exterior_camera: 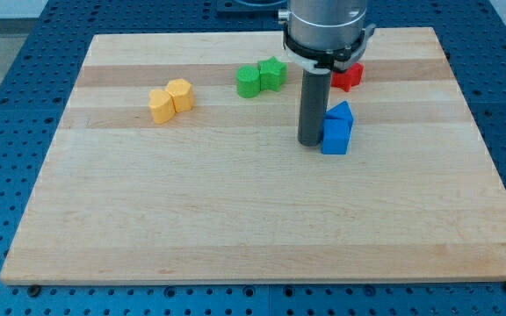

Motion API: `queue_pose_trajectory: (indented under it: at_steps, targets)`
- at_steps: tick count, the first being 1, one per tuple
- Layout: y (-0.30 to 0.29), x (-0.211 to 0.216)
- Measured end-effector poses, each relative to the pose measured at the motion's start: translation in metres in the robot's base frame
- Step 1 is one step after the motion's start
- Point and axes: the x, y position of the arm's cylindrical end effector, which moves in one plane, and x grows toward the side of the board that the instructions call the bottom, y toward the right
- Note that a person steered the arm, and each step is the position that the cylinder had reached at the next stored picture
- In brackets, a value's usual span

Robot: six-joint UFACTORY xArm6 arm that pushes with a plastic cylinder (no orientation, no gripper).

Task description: Move your arm towards the bottom right

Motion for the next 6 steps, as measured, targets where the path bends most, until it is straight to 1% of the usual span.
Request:
queue_pose_trajectory:
  at_steps: [1,2,3,4,6]
  targets:
    - [0.000,0.000]
    - [-0.016,-0.003]
    - [-0.019,-0.025]
    - [-0.003,-0.024]
    - [0.010,-0.008]
